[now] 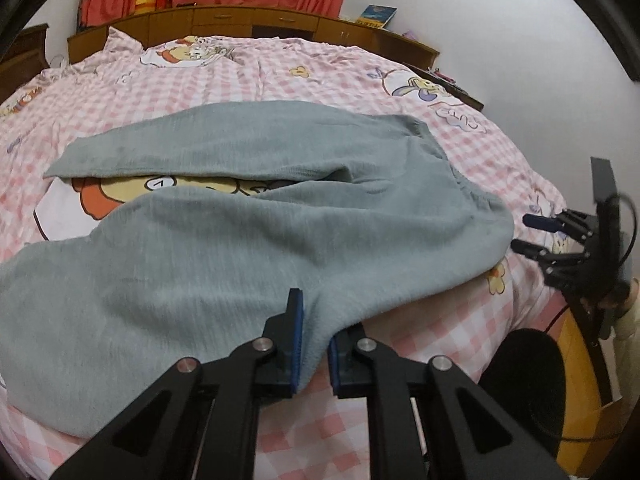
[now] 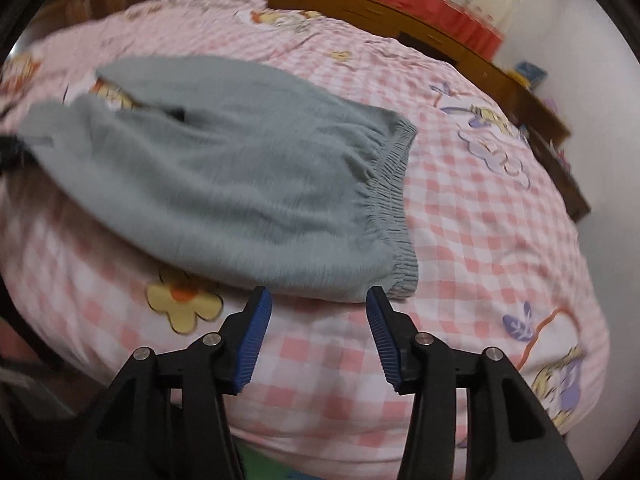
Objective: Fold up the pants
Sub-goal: 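Grasp the waistband with the right gripper while the left gripper grasps the pants leg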
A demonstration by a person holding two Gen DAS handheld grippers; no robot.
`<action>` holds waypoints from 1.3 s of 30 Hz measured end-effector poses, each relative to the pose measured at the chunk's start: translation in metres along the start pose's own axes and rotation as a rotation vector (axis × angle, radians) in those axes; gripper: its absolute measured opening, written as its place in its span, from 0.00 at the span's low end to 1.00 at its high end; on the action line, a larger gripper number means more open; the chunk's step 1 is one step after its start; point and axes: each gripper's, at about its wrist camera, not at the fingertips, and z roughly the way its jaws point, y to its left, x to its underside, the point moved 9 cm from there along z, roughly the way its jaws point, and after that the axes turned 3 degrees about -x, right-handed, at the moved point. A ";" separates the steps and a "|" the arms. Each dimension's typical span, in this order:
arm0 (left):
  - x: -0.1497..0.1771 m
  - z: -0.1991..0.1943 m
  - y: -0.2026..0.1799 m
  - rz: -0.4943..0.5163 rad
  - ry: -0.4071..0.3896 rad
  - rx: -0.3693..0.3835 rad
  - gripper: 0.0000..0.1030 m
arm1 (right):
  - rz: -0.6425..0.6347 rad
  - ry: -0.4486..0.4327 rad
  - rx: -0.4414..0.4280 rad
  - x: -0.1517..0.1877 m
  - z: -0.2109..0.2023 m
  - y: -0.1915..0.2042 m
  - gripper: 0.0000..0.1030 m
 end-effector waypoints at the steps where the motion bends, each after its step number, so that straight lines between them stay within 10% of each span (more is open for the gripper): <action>1: 0.000 -0.001 0.000 -0.005 -0.001 0.003 0.10 | -0.030 -0.004 0.019 0.000 0.002 0.001 0.49; 14: 0.001 0.006 0.004 -0.021 -0.003 -0.033 0.12 | -0.165 -0.018 0.181 0.001 0.040 -0.019 0.49; 22: 0.006 0.023 0.027 -0.041 -0.057 -0.183 0.56 | -0.008 -0.084 0.145 -0.009 0.045 -0.040 0.24; 24: 0.005 0.023 0.030 -0.055 -0.066 -0.175 0.49 | 0.052 -0.105 0.122 -0.010 0.040 -0.044 0.21; 26: 0.004 0.019 0.025 -0.061 -0.066 -0.105 0.12 | 0.104 -0.131 0.102 -0.012 0.034 -0.048 0.16; 39: 0.006 -0.065 -0.009 0.023 -0.139 0.026 0.04 | 0.194 -0.249 0.110 -0.020 -0.011 -0.054 0.06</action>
